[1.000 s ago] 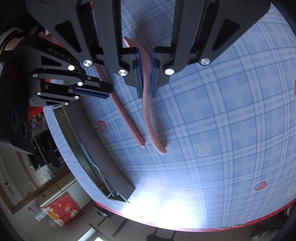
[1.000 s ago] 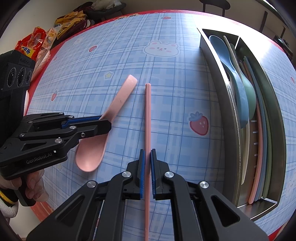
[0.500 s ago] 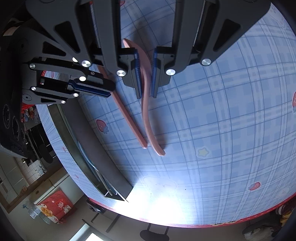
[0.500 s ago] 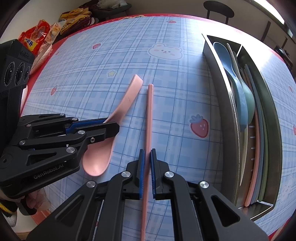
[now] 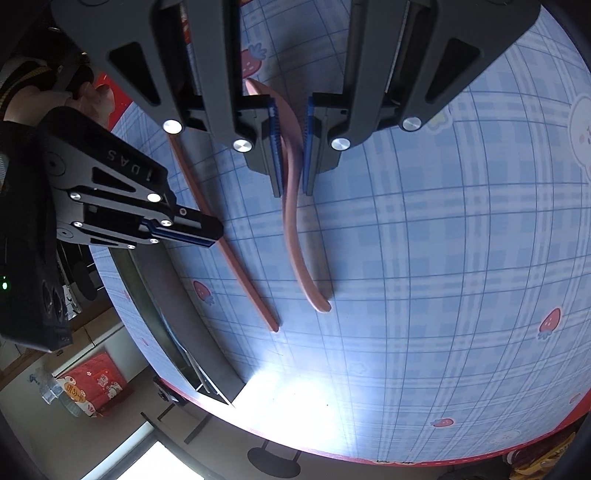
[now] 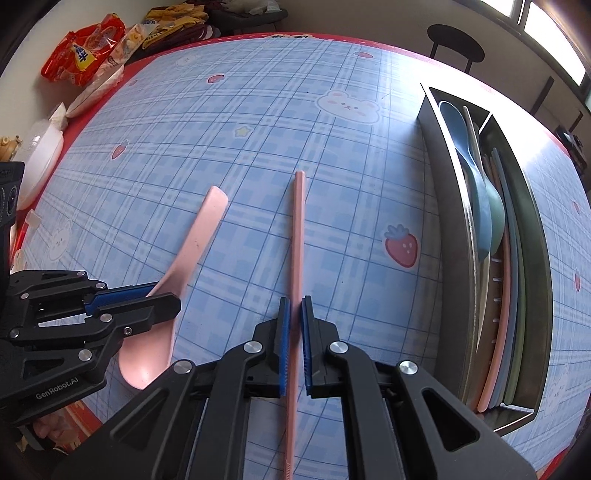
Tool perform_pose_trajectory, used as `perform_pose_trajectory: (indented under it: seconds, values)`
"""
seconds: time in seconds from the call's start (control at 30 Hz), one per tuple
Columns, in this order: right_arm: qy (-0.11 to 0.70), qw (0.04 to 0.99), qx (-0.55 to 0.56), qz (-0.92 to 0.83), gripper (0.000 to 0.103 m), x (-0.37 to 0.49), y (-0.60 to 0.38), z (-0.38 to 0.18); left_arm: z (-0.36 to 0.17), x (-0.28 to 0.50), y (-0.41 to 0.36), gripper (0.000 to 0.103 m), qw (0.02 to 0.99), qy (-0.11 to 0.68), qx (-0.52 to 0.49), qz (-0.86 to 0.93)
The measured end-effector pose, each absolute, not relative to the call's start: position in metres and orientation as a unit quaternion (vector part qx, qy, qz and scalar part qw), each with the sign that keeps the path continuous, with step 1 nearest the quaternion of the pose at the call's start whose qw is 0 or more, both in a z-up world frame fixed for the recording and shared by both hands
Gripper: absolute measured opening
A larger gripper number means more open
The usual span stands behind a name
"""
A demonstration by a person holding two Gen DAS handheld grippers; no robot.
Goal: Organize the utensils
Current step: 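Lift and carry the pink spoon and pink chopstick toward the steel caddy with both tools, then lower the pink spoon and chopstick into the caddy and open both tools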
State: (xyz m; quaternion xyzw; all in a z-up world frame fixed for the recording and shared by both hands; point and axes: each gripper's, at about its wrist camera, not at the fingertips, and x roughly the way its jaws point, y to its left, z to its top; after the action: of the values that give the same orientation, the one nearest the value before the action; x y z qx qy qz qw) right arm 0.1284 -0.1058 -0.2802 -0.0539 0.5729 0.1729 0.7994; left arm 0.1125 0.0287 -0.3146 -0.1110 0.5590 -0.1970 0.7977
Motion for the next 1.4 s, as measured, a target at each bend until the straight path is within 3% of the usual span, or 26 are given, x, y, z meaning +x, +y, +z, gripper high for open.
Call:
perform_pose_trajectory:
  seconds: [0.4,0.87,1.4]
  values:
    - [0.592,0.783,0.042,0.187,0.006,0.096,-0.144,-0.279,-0.309,0.076,0.035,0.014,0.806,0.563,-0.09,-0.158]
    - [0.531,0.817,0.086,0.206,0.006,0.077,-0.169,-0.235,-0.268,0.04,0.065,0.014,0.839,0.519,-0.106,-0.126]
    - [0.493,0.851,0.113,0.142,0.006,0.119,-0.275,-0.207,-0.226,0.109,-0.02,0.014,0.84,0.513,-0.07,-0.164]
